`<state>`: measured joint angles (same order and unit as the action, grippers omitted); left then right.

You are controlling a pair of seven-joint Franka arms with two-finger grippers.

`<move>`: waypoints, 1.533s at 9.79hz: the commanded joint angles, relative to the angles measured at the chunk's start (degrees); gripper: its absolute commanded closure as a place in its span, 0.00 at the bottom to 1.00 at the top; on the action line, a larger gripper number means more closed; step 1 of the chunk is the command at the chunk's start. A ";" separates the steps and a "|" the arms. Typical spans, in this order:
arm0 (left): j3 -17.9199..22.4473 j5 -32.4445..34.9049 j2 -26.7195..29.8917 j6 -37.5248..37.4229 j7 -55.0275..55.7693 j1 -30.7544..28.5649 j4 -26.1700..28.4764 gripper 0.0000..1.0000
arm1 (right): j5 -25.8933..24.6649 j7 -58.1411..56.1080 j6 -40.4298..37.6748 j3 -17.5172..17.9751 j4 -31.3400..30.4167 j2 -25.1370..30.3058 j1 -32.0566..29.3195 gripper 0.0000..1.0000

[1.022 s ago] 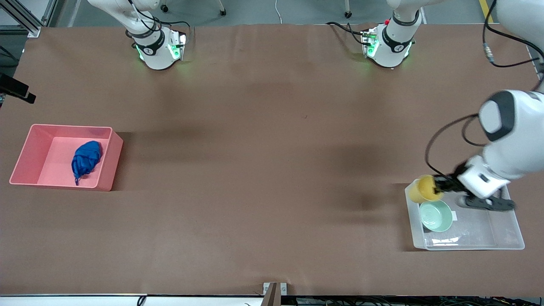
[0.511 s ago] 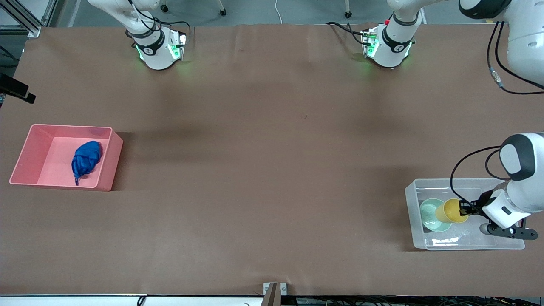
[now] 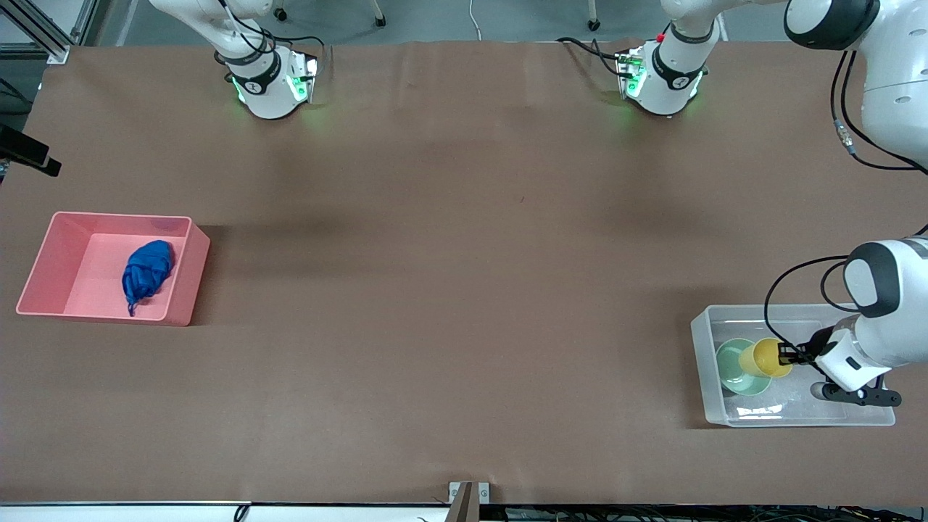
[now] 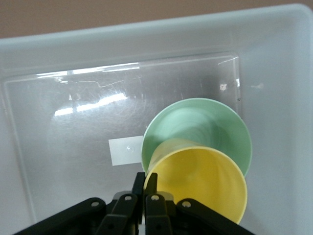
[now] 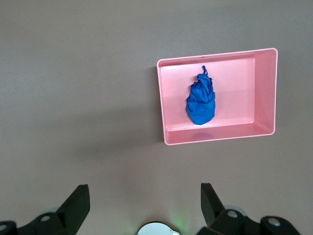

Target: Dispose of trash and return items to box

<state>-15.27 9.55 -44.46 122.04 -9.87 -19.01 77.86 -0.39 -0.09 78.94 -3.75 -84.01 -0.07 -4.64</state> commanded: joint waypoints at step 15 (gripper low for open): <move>-3.45 -3.66 34.60 -26.56 -0.67 2.12 3.52 0.00 | -0.49 -0.44 -0.01 0.15 -1.42 1.39 -0.11 0.00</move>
<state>-19.40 6.98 -12.79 98.33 -9.36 -17.96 78.30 -0.39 -0.10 78.87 -3.75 -84.07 -0.05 -4.63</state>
